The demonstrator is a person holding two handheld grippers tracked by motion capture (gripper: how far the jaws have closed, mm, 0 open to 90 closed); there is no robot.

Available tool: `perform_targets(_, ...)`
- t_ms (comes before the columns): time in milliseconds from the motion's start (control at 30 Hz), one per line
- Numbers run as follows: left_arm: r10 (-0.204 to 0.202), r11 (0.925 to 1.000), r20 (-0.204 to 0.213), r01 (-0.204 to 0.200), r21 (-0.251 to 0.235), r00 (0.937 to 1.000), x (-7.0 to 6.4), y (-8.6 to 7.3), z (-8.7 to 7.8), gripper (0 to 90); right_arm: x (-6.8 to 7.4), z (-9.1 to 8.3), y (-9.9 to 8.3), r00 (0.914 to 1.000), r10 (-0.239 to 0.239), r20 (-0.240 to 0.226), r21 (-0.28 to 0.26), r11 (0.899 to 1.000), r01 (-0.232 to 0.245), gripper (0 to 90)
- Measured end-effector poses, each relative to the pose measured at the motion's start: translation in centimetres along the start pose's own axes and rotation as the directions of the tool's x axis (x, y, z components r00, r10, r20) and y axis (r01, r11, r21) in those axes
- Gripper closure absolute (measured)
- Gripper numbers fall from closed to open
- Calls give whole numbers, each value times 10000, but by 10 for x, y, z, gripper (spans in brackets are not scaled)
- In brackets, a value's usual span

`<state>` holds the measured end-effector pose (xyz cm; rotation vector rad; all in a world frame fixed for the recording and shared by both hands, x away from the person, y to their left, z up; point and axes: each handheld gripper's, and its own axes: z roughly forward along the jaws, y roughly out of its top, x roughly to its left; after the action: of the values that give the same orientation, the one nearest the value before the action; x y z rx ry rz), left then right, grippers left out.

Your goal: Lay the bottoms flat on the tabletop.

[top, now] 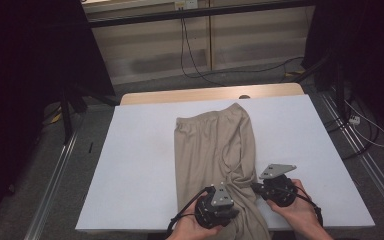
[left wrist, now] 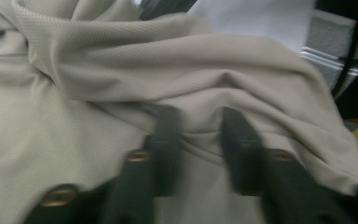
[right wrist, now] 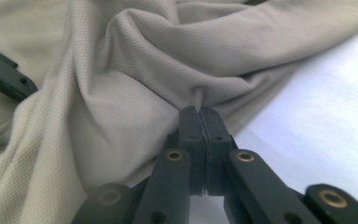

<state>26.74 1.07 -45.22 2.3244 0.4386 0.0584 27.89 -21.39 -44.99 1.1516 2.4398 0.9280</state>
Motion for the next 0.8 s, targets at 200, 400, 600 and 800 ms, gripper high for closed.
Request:
perform_targets(200, -371, 9993, 287, 374, -89, 9989, 7, 1, -3, 889, -18, -26, -12, 9987, 518, 18, -619, 9968, -516, 900)
perform_targets(400, -414, 9986, 503, 429, -304, 9979, 3, 4, -8, 891, -36, -50, -27, 9940, 946, 547, -964, 9914, -890, 900)
perform_targets(600, -238, 9994, 839, 257, -217, 9962, -7, 5, -9, 894, -52, -67, -46, 9799, 1211, 1584, -955, 9897, -1069, 900)
perform_targets(800, -158, 9993, 960, 190, -325, 9953, -14, 5, -11, 893, -46, -69, -45, 9916, 1102, 677, -1038, 9893, -1028, 828)
